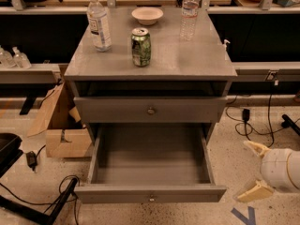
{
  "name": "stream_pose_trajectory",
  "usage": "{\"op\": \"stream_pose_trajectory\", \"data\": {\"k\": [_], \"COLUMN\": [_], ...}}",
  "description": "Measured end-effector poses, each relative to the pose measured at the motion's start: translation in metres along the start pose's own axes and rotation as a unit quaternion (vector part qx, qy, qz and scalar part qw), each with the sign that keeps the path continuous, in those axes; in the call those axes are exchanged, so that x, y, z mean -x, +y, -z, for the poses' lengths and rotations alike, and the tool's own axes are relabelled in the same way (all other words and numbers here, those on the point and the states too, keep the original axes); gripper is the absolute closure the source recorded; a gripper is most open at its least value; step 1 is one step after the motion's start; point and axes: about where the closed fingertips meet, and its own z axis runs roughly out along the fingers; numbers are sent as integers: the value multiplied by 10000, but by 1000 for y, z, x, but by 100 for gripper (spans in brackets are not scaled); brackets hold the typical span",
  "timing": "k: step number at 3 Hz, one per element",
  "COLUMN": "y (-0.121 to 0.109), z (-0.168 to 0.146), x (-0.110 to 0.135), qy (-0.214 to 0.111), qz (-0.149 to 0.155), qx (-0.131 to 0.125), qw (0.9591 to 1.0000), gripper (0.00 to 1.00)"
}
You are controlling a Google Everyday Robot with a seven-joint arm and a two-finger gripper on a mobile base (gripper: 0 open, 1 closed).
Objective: Close middle drawer
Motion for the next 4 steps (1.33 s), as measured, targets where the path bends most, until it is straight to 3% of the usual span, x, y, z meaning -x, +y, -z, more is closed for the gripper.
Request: {"op": "stream_pose_trajectory", "data": {"k": [1,3,4], "y": [29,57,61], "z": [-26,-88,-96], "x": [-23,-53,-55], "qy": [-406,-1095,-1150], "qz": [-340,-759,-802], "qx": [-32,116,170], "qw": [9986,9910,9900], "gripper": [38,85,100]}}
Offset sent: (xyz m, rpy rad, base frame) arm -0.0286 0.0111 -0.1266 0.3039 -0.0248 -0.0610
